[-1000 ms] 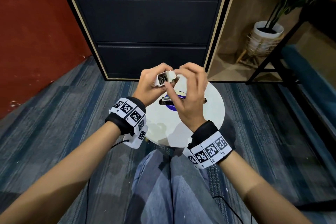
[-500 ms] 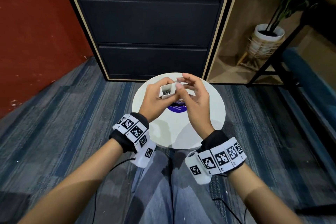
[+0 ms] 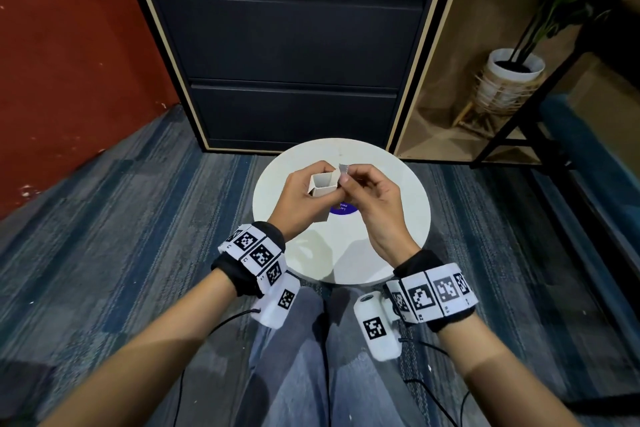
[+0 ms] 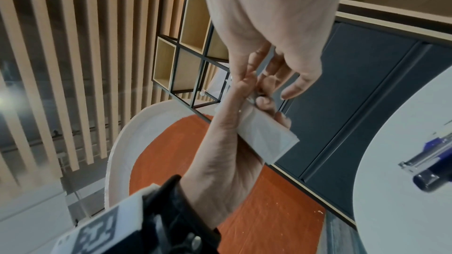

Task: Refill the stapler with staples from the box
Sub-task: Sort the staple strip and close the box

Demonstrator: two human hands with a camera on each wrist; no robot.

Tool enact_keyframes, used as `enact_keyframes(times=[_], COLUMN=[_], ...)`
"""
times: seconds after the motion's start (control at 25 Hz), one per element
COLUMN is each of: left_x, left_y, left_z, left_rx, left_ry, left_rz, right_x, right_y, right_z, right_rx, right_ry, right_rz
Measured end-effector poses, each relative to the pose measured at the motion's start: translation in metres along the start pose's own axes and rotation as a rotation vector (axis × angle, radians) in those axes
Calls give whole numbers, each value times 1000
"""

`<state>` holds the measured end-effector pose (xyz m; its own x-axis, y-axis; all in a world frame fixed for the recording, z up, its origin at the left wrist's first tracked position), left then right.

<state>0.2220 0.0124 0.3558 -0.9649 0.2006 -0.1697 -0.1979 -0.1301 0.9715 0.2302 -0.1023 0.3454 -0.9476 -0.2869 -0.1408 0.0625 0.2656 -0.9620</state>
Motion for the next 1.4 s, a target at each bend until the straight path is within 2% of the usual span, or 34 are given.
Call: enact_keyframes(times=[0.12, 0.2, 0.32, 0.4, 0.48, 0.6, 0.68, 0.8, 0.88, 1.04, 1.24, 1.4], left_x=[2, 6, 12, 12, 9, 7, 4, 3, 4, 8, 11, 11], left_y=[-10, -17, -29, -35, -35, -33, -34, -31, -25, -20, -20, -14], left_z=[-3, -5, -8, -12, -13, -16, -17, -14, -14, -15, -20, -21], left_rx=[22, 44, 80, 58, -14, -71, -101, -182, -148, -70, -108, -60], left_ry=[10, 23, -18, -85, -135, -181, -178, -139, -137, -145, -194, -151], left_rz=[40, 83, 155, 171, 169, 156, 107, 46, 13, 8, 50, 65], right_x=[1, 2, 6, 6, 7, 11, 13, 17, 13, 7, 7, 6], right_y=[0, 3, 17, 29, 38, 42, 48, 60, 54, 31, 24, 21], right_z=[1, 11, 28, 29, 19, 5, -1, -9, -8, -4, 1, 0], right_rx=[-52, -148, -189, -37, 94, 182, 121, -124, -182, -14, 82, 54], right_ry=[58, 160, 257, 187, 42, -86, -113, -135, -113, -117, -81, -80], right_rz=[16, 21, -62, -133, -168, -206, -294, -440, -370, -151, -67, -49])
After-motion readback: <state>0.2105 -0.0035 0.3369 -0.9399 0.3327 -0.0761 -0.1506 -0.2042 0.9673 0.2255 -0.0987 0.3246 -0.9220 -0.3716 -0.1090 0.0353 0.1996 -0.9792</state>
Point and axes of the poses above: each hand's wrist, its own x-axis away from the middle knuckle, its own z-axis out of the back of the hand, y = z × x, the point moved 10 cm from there along -x, towards the middle knuckle, and after that the axes turned 9 degrees about -y, right-handed, at the moved point
